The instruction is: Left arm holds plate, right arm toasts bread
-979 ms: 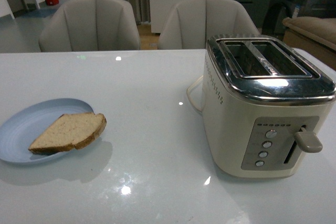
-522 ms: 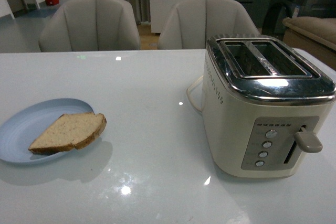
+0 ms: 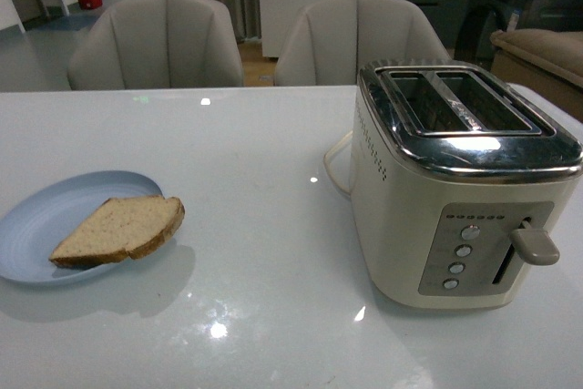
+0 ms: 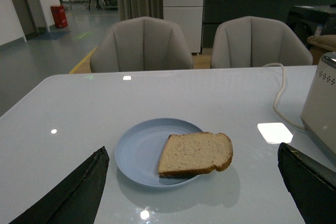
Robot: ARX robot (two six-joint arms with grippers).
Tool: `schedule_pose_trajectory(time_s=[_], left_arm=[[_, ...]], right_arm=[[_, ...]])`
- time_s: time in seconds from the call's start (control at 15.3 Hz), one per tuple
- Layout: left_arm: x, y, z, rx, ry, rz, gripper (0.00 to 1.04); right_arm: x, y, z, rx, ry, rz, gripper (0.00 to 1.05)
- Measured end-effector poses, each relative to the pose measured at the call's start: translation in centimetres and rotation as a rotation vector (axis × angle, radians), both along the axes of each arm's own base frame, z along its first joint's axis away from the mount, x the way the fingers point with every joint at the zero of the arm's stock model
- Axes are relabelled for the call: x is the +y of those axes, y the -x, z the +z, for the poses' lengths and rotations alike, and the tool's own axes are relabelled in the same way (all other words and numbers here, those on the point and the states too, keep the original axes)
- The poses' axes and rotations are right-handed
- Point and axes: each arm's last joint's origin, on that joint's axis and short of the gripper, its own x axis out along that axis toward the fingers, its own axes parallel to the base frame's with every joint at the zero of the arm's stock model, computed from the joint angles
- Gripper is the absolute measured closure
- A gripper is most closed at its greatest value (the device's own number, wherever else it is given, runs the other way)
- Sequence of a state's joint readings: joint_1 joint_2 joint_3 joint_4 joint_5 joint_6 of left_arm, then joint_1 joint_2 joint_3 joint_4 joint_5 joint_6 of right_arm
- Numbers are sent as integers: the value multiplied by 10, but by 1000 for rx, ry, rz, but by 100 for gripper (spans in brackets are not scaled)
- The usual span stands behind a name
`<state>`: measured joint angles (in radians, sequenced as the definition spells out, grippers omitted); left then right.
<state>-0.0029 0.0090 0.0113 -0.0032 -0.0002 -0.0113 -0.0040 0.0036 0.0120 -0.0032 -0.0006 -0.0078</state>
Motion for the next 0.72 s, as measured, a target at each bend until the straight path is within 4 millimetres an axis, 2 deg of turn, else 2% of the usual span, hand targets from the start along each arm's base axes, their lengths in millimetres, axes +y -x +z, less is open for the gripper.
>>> schedule_pose_trajectory(time_s=[0.13, 0.26, 0.46, 0.52, 0.72], left_arm=[[0, 0, -1, 30, 7, 17, 7], [-5, -1, -2, 164, 18, 92, 7], [-8, 0, 16, 106, 47, 100, 7], [-7, -2, 17, 100, 52, 81, 7], [4, -26, 15, 98, 34, 56, 7]], right_arm=[[0, 0, 0, 0, 0, 0, 6], [0, 0, 0, 0, 0, 0, 6], [0, 0, 0, 0, 0, 0, 6], [0, 0, 0, 1, 0, 3, 6], [0, 0, 0, 0, 0, 3, 6]])
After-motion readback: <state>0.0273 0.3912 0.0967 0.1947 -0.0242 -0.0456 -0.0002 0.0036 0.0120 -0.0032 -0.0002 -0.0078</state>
